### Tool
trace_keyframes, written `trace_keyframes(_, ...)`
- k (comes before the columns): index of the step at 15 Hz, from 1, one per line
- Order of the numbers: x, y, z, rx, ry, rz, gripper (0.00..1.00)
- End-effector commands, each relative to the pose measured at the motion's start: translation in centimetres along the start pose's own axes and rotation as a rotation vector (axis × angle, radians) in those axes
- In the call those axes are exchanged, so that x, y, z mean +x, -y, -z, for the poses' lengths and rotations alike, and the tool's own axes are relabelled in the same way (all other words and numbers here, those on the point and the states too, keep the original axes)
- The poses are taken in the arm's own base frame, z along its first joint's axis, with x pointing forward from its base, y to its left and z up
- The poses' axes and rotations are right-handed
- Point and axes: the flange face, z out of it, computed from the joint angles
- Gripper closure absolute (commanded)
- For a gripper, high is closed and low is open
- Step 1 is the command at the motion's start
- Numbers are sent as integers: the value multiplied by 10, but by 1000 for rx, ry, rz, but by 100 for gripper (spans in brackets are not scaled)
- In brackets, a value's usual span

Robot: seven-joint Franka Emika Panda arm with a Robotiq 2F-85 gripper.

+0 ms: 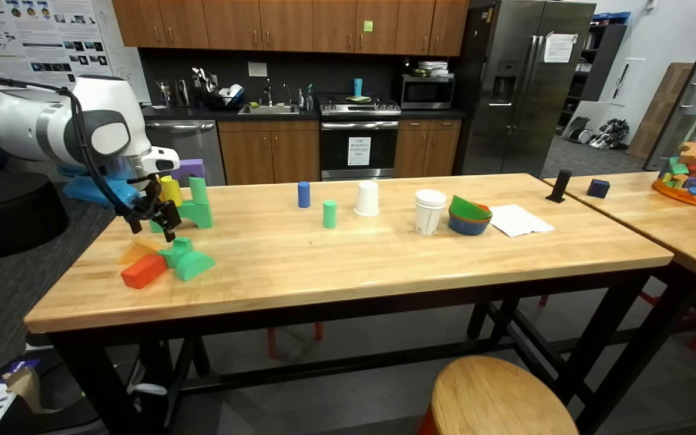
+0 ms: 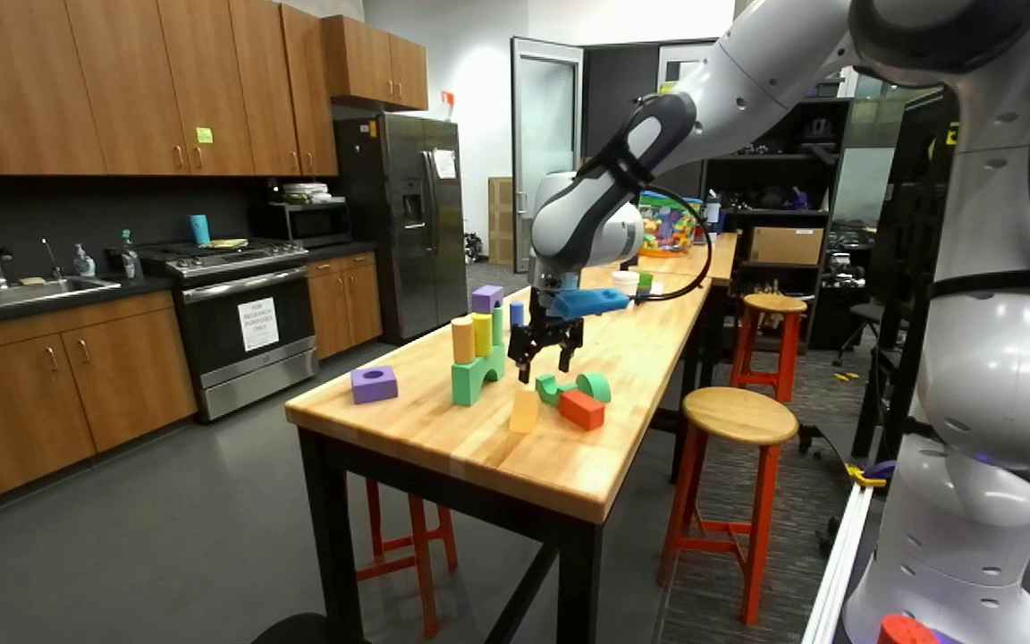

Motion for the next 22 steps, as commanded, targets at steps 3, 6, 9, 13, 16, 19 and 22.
trace_keyframes(3, -4, 6, 7, 14, 69, 221, 0)
trace_keyframes(6, -4, 0, 11, -3, 93, 280, 0)
trace_keyframes(9, 0, -11, 12, -27, 99, 291, 0)
trace_keyframes(13, 1, -20, 9, -31, 79, 253, 0)
trace_keyframes(16, 3, -24, 6, -22, 66, 214, 0)
trace_keyframes(19, 3, -23, 4, -31, 51, 202, 0)
trace_keyframes(22, 3, -23, -1, -17, 24, 170, 0)
